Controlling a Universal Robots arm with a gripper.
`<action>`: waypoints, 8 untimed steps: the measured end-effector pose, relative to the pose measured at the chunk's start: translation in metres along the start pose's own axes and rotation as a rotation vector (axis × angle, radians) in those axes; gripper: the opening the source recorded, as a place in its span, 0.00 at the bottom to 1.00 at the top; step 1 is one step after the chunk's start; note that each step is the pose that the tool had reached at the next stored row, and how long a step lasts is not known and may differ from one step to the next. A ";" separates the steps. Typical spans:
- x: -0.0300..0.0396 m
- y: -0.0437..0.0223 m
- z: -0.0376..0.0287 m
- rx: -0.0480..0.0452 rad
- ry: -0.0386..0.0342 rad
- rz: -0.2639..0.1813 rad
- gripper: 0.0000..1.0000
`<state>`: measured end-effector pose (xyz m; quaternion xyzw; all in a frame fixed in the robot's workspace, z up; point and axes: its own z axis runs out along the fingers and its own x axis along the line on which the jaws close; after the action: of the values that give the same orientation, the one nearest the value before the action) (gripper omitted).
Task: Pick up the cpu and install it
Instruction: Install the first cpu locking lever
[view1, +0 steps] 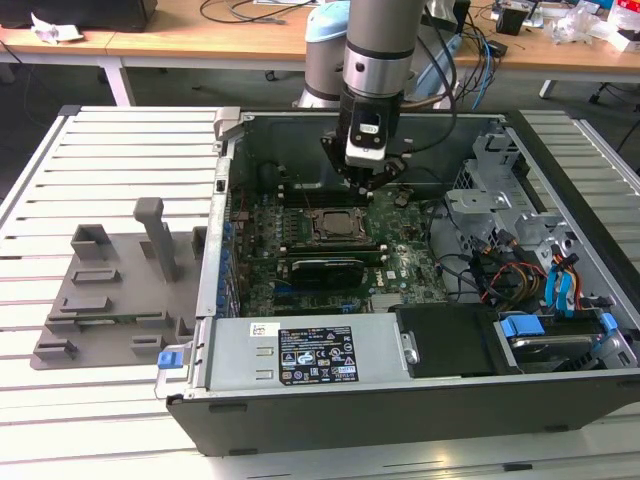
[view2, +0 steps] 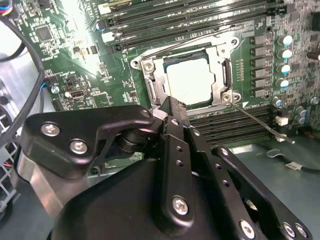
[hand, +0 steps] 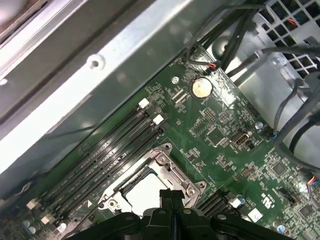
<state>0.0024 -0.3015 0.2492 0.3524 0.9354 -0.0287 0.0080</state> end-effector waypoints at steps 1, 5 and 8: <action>0.0000 0.0000 0.0000 -0.0004 -0.0006 -0.012 0.11; 0.0000 0.0000 0.0000 -0.0027 -0.0037 -0.077 0.11; 0.0000 0.0000 0.0000 -0.0050 -0.0069 -0.143 0.11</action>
<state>0.0024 -0.3015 0.2492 0.2846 0.9582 -0.0280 0.0100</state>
